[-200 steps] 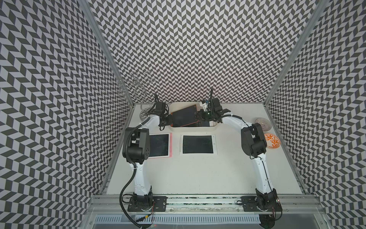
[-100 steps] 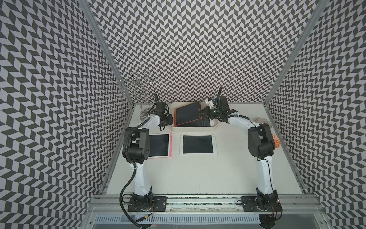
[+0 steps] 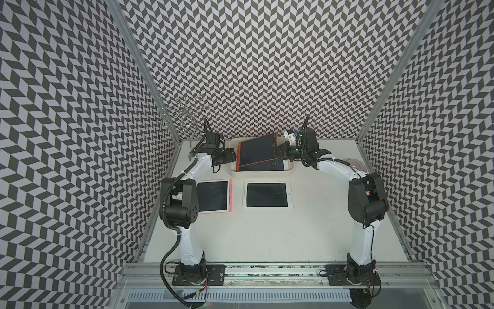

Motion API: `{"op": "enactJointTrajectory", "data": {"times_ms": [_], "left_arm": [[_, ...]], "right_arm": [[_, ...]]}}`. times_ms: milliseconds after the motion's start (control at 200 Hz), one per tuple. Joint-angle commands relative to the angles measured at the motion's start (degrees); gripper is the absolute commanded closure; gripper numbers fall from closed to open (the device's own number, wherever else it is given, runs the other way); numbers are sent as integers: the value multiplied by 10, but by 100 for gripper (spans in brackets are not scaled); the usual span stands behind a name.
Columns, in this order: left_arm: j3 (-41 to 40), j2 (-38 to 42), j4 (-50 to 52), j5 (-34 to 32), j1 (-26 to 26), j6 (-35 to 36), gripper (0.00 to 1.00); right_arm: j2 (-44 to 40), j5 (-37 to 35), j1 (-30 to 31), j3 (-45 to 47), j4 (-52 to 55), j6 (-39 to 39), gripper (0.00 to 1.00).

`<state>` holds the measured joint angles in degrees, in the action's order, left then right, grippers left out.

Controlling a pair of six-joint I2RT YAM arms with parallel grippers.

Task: Take out the writing tablet from the storage box
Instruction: Pick up the writing tablet from the storage box, then place the writing tablet at the center of the board.

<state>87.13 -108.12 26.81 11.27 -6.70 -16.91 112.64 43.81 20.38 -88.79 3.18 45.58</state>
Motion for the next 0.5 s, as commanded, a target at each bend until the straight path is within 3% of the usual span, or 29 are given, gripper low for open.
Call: {"op": "enactJointTrajectory", "data": {"times_ms": [0, 335, 496], "left_arm": [[2, 37, 3, 6, 4, -3, 1], [-42, 141, 16, 11, 13, -29, 1], [-82, 191, 24, -8, 18, -50, 1]], "right_arm": [[-55, 10, -1, 29, -50, 16, 100], [-173, 30, 23, 178, -93, 35, 100], [-219, 18, 64, 265, -156, 74, 100]]}}
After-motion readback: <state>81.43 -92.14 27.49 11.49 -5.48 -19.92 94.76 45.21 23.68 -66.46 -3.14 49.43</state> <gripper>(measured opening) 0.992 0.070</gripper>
